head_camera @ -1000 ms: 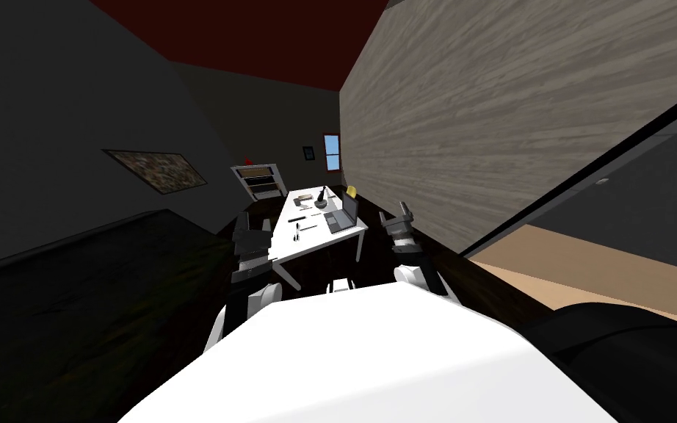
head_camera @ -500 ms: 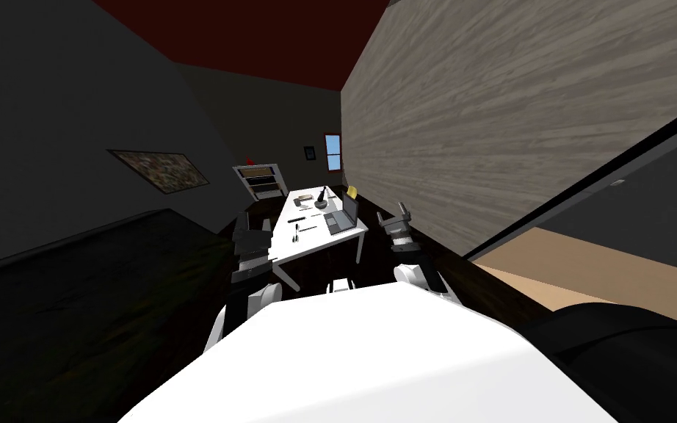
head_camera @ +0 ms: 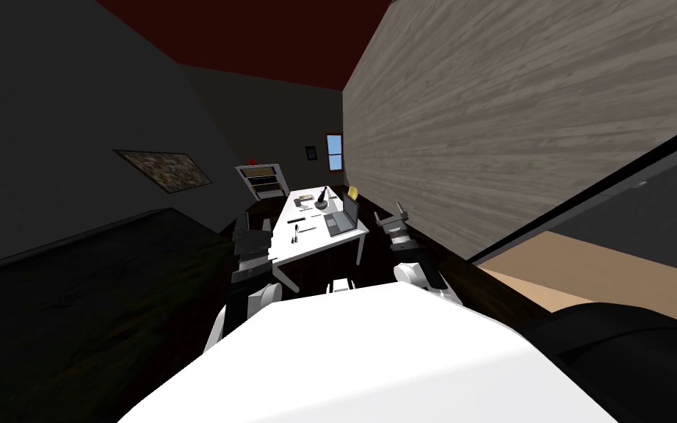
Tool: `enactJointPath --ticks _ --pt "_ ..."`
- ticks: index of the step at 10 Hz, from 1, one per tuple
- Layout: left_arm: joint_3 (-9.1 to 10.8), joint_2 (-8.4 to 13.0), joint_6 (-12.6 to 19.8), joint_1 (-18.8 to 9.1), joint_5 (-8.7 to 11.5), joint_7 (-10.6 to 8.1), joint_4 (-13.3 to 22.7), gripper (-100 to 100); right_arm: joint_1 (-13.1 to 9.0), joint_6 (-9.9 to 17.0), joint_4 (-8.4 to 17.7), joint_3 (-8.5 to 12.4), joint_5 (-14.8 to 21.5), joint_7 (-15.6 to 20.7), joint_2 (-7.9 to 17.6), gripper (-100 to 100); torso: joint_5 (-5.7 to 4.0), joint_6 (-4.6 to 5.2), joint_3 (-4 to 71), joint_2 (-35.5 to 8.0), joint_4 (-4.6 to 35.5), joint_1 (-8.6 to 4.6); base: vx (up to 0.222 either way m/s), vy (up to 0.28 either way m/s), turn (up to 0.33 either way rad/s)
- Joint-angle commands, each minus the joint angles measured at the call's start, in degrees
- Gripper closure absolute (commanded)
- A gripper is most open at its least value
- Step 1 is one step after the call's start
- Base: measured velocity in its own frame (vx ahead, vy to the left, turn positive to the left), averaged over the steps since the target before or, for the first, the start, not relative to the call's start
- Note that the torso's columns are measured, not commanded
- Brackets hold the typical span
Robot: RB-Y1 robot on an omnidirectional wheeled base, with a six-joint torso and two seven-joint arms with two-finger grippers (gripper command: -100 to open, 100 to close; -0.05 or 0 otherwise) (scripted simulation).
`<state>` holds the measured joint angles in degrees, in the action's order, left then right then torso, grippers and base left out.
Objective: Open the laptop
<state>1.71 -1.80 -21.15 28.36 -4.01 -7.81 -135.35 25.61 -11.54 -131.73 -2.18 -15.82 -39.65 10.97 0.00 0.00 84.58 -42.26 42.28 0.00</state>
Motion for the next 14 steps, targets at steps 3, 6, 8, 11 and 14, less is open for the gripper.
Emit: enactJointPath --ticks 3,6,8,11,14 --pt "0.0 0.0 0.0 0.0 0.0 0.0 0.0 0 -0.61 2.19 -0.3 -0.44 -1.57 -6.75 0.6 -100 0.0 0.01 -0.02 -0.05 0.01 -0.01 0.031 -0.028 0.025" --pt "0.0 0.0 0.0 0.0 0.0 0.0 0.0 0 -1.45 4.99 -0.54 -0.96 -3.81 -12.11 1.53 -100 0.0 0.0 -0.01 -0.02 0.0 0.0 0.028 -0.029 0.04" --pt "0.0 0.0 0.0 0.0 0.0 0.0 0.0 0 -1.45 4.99 -0.54 -0.96 -3.81 -14.15 1.53 -100 0.0 0.01 0.03 0.04 -0.02 0.0 0.033 -0.02 0.012" --pt "0.0 0.0 0.0 0.0 0.0 0.0 0.0 0 -2.34 7.89 -0.62 -1.49 -6.09 -19.62 2.41 -100 -0.01 0.01 -0.03 -0.06 0.01 -0.01 0.031 -0.03 0.042" --pt "0.0 0.0 0.0 0.0 0.0 0.0 0.0 0 -2.81 9.37 -0.58 -1.76 -7.24 -24.04 2.82 -100 0.01 0.01 -0.03 -0.07 0.01 0.05 0.025 -0.026 0.024"
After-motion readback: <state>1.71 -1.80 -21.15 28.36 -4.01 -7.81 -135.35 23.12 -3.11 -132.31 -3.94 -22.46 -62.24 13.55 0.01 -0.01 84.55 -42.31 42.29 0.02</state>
